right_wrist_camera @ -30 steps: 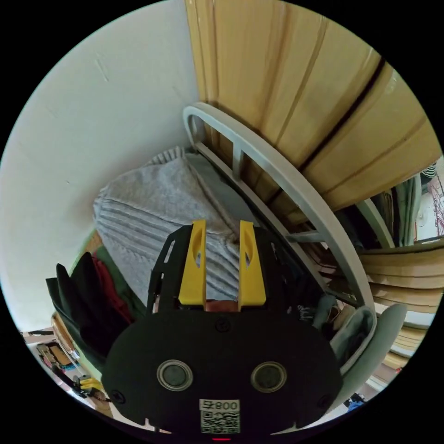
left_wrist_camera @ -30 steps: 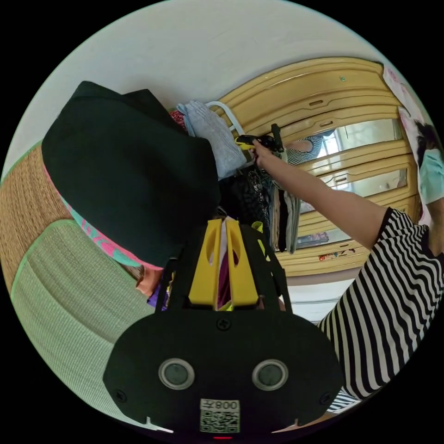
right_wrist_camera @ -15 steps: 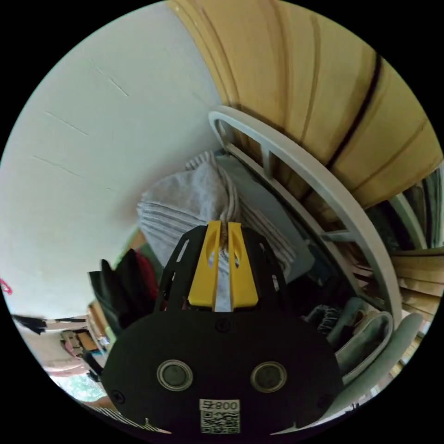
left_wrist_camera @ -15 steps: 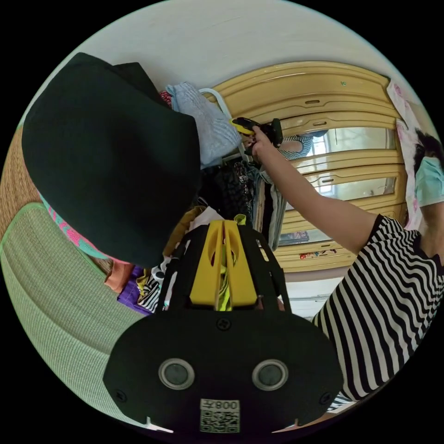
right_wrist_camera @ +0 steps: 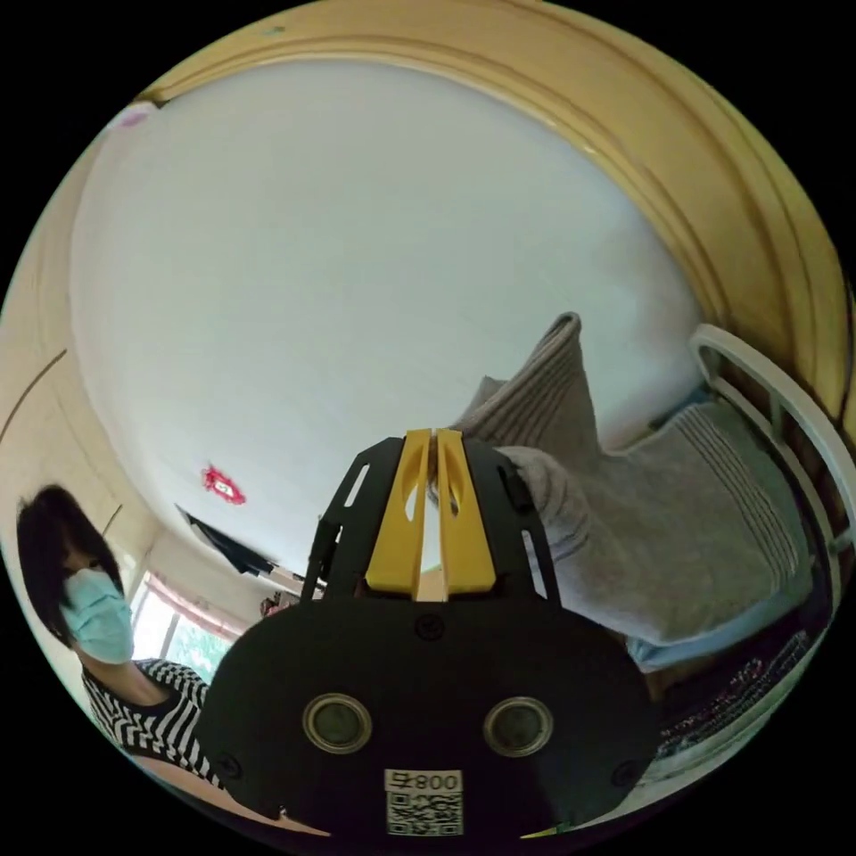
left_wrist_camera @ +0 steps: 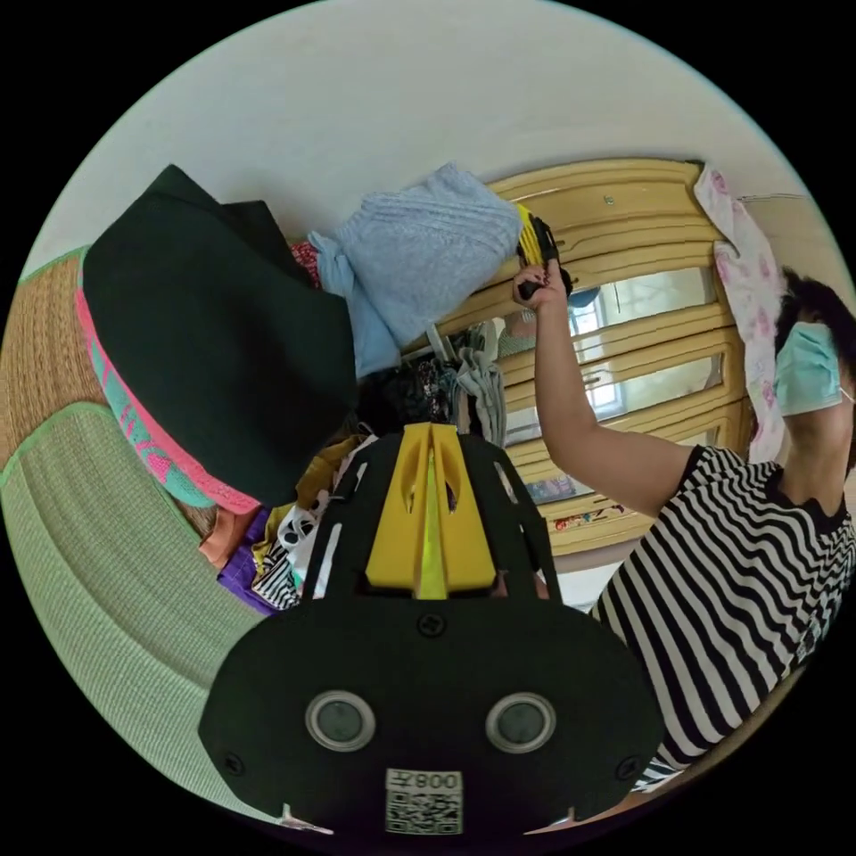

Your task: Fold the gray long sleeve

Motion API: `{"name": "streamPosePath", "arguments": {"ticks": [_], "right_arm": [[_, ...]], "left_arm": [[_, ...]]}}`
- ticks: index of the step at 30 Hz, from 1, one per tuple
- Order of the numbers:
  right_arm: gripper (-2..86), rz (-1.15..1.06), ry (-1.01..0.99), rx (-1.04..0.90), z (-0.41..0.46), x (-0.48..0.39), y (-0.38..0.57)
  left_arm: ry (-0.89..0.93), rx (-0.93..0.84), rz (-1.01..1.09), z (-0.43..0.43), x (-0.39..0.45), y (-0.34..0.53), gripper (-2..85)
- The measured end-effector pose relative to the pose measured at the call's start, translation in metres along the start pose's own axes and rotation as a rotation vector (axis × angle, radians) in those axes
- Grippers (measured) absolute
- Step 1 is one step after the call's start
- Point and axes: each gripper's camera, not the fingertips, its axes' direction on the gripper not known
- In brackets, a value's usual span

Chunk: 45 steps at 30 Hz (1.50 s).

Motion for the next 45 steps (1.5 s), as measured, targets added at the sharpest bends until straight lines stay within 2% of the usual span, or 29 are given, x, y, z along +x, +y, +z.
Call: {"name": "streamPosePath", "arguments": {"ticks": [7, 11, 18, 24, 27, 29, 30, 32, 34, 36, 38, 40, 45], "right_arm": [[0.5, -0.184, -0.286, 0.018, 0.022, -0.127, 0.017], [0.5, -0.220, -0.421, -0.028, 0.052, -0.193, 0.039], [0.4, -0.378, -0.734, -0.118, 0.133, -0.379, 0.104], [0.4, -0.582, -0.844, -0.281, 0.206, -0.547, 0.229], [0.5, -0.666, -0.802, -0.435, 0.263, -0.607, 0.338], [0.5, -0.644, -0.762, -0.591, 0.320, -0.624, 0.419], [0.5, -0.633, -0.711, -0.731, 0.367, -0.627, 0.482], [0.5, -0.546, -0.602, -0.998, 0.449, -0.614, 0.584], [0.3, -0.311, -0.536, -1.387, 0.539, -0.571, 0.712], [0.2, -0.118, -0.549, -1.529, 0.572, -0.545, 0.777], [0.1, -0.062, -0.533, -1.592, 0.585, -0.541, 0.812], [0.1, -0.144, -0.387, -1.642, 0.598, -0.543, 0.832], [0.3, -0.105, -0.122, -1.517, 0.641, -0.511, 0.802]], "left_arm": [[0.174, 0.291, 0.129, -0.157, 0.089, 0.043, 2.2], [0.288, 0.423, 0.219, -0.248, 0.150, 0.061, 9.6], [0.366, 0.499, 0.411, -0.410, 0.271, 0.116, 14.9], [0.356, 0.537, 0.479, -0.571, 0.338, 0.239, 16.0], [0.277, 0.555, 0.366, -0.645, 0.335, 0.333, 16.0], [0.183, 0.600, 0.148, -0.699, 0.309, 0.422, 15.6], [0.156, 0.617, 0.075, -0.712, 0.300, 0.447, 15.4], [0.055, 0.692, -0.244, -0.756, 0.264, 0.553, 14.7], [0.015, 0.750, -0.476, -0.779, 0.247, 0.631, 14.6], [-0.036, 0.756, -0.653, -0.796, 0.242, 0.694, 14.6], [-0.073, 0.718, -0.808, -0.811, 0.243, 0.752, 14.9], [-0.062, 0.680, -0.871, -0.819, 0.244, 0.778, 15.2], [-0.065, 0.631, -0.926, -0.848, 0.244, 0.804, 16.4]]}}
